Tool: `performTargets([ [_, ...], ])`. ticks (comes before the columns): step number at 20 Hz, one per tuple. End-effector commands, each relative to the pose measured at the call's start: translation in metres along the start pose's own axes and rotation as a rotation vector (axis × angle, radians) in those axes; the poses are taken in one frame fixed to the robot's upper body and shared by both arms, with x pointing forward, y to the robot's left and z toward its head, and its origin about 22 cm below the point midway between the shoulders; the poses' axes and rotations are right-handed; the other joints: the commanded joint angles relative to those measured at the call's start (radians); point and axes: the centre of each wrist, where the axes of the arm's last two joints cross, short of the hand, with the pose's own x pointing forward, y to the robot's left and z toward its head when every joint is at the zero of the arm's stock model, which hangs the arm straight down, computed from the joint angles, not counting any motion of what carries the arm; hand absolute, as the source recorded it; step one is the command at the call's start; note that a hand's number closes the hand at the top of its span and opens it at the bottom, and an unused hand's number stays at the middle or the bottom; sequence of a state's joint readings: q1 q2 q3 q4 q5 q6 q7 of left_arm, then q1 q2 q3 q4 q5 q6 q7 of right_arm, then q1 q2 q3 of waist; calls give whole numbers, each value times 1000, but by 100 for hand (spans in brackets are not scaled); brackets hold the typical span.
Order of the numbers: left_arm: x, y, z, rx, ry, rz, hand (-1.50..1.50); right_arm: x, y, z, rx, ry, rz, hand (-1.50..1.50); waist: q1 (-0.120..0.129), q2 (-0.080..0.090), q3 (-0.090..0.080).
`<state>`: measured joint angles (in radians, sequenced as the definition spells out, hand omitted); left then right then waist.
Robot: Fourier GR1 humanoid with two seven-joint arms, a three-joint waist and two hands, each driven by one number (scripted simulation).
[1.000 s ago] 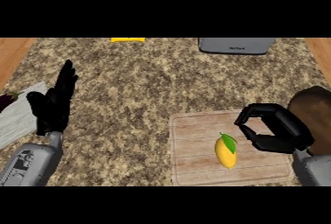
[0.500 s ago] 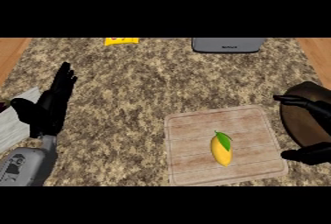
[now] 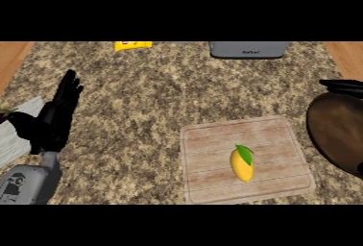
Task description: Pick the lemon from the cutting board and place it in the pan
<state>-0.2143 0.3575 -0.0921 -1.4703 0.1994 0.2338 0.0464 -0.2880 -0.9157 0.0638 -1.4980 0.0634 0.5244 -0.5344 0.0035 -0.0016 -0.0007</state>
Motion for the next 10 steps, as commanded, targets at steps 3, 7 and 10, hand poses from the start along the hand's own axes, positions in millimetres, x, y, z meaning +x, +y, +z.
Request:
performTargets([
  [3, 1, -1, -14, -10, 12, 6, 0, 58, -26, -48, 43, -28, 101, -150, -1, 2, -1],
  [7, 0, 4, -14, -11, 5, 7, 0, 46, -1, -49, 45, -6, 111, -150, -3, 2, 0],
  [10, 3, 7, -13, -7, 11, 1, 0, 67, 15, -75, 116, -22, 59, -150, 0, 2, 0],
])
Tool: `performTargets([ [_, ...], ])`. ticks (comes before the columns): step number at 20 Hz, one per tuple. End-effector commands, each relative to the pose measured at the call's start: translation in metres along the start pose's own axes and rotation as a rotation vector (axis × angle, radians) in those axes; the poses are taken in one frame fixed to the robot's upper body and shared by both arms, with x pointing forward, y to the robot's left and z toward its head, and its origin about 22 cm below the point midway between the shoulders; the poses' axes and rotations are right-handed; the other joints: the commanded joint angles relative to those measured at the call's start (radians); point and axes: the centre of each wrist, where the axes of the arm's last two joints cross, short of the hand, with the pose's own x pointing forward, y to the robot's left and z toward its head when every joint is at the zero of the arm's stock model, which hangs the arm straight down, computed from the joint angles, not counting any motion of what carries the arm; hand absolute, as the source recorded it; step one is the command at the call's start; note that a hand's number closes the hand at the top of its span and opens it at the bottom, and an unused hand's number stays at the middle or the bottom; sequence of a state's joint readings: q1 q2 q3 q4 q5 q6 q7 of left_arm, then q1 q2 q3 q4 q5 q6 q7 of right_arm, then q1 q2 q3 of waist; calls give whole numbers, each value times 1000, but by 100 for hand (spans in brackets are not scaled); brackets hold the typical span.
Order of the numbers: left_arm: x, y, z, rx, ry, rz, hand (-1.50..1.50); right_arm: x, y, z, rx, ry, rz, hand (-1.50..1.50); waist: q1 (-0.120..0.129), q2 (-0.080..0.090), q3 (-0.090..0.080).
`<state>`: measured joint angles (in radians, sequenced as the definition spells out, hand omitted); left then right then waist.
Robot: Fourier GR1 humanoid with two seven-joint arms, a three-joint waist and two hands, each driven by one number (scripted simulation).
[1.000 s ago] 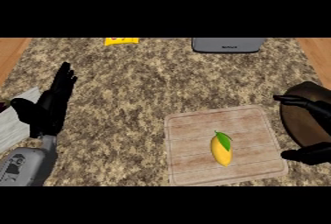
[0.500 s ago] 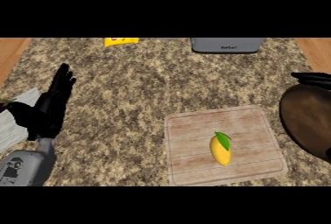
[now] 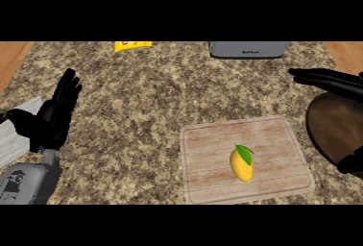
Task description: Pick the lemon from the cutting board and place it in the pan
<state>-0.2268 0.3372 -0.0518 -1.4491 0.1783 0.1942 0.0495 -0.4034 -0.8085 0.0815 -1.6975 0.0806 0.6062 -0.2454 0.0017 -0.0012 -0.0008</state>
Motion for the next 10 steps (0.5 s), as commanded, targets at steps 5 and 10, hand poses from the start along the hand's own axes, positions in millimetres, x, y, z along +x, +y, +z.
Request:
performTargets([
  [5, 12, -1, -3, -11, -6, -5, 0, 29, 25, -22, 148, -75, -78, -150, -3, -1, 0],
  [10, -7, -6, -4, -4, 2, -2, 0, 35, 56, -35, 141, 18, -25, -150, -2, 1, 0],
])
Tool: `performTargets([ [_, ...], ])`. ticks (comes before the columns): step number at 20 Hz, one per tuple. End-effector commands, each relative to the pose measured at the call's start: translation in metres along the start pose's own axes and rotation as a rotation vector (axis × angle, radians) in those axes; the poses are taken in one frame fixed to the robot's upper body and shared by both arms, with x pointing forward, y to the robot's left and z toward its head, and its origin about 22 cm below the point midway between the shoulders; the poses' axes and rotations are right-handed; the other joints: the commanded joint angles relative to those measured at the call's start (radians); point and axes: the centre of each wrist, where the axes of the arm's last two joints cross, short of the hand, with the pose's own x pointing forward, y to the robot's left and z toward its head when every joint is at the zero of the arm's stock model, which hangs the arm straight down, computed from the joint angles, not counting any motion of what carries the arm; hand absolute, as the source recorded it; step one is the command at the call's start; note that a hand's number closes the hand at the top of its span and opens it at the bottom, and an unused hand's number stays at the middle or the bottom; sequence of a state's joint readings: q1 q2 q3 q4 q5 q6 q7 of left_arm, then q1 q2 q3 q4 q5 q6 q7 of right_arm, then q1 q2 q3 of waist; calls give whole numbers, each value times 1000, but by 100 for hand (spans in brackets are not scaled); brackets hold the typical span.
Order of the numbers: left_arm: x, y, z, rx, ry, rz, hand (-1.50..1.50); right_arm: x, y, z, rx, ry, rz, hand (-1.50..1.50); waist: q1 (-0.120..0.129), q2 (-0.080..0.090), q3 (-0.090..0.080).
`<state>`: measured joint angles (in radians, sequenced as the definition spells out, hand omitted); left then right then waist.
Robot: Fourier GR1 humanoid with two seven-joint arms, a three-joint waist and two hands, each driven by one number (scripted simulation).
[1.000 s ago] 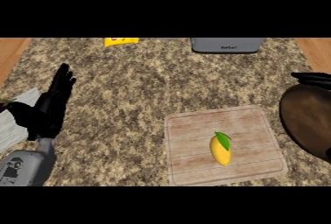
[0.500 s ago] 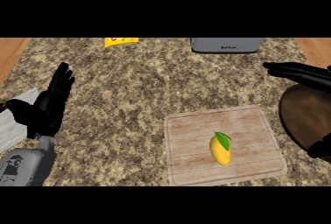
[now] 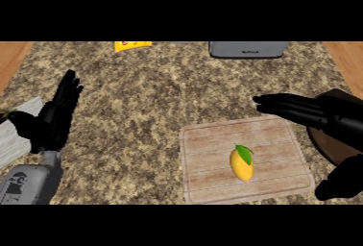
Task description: Pick the lemon from the cutting board and place it in the pan
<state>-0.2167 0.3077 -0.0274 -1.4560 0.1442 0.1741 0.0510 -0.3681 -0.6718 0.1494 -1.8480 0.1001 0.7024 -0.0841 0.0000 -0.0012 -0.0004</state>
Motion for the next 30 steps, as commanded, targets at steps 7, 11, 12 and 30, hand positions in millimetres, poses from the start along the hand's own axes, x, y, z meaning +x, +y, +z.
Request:
performTargets([
  [7, 5, -16, -7, -15, -4, 9, 0, 10, 21, -6, 4, 142, 24, -150, 0, 1, 0],
  [11, 7, 5, -5, -10, -2, -23, 0, 5, 21, -14, 30, 209, 45, -150, 2, 0, 0],
  [12, 17, 8, -11, -6, -19, -15, 0, 4, 35, -33, 44, 226, 66, -150, 6, 1, 0],
  [30, 6, 7, 7, 5, -8, 1, 0, -29, 72, -42, 228, 226, 124, -150, 2, 0, 0],
])
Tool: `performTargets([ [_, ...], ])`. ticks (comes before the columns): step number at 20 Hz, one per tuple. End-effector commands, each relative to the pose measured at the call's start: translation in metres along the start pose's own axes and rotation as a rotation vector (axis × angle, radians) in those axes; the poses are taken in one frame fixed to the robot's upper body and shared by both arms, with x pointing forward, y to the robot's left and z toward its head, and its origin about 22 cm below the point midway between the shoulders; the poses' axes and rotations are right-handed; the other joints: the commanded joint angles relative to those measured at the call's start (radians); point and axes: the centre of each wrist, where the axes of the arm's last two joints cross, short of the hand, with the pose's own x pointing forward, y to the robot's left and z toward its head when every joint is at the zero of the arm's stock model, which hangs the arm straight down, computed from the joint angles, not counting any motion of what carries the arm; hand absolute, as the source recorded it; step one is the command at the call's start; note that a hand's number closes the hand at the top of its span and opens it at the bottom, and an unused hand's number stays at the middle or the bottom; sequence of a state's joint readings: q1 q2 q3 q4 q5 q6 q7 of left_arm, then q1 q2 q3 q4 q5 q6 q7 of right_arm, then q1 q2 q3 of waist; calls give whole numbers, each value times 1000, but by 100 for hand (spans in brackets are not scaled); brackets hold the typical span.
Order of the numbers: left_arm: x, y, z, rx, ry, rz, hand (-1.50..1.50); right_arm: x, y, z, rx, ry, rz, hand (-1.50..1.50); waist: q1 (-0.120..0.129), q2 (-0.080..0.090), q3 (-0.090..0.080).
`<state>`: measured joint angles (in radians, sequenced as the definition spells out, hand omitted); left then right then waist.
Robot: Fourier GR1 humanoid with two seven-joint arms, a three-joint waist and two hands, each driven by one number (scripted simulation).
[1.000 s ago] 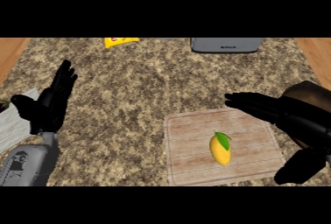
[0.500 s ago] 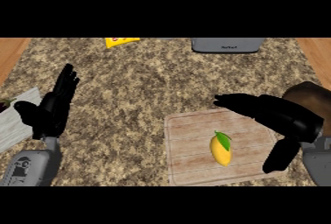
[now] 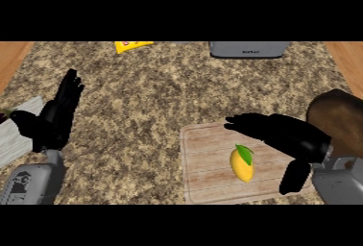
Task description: Pick the lemon from the cutting board and place it in the pan
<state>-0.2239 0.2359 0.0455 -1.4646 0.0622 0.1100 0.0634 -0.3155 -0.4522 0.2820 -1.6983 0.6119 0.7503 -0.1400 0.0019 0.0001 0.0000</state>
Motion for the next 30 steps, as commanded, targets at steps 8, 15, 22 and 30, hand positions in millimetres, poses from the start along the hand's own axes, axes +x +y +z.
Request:
performTargets([
  [8, -9, 1, -4, 2, -3, 7, 0, 7, 26, -15, 71, 131, 180, -150, -3, 0, 0],
  [15, 8, 6, 2, -9, 16, -15, 0, -1, 35, -40, 121, 142, 177, -150, 1, 0, 0],
  [22, -3, 23, -3, -7, 10, 11, 0, -15, 49, -42, 166, 170, 242, -150, 0, 1, 0],
  [30, 1, 10, 6, -5, 1, -6, 0, -14, 67, -66, 206, 186, 222, -150, 1, 0, 0],
])
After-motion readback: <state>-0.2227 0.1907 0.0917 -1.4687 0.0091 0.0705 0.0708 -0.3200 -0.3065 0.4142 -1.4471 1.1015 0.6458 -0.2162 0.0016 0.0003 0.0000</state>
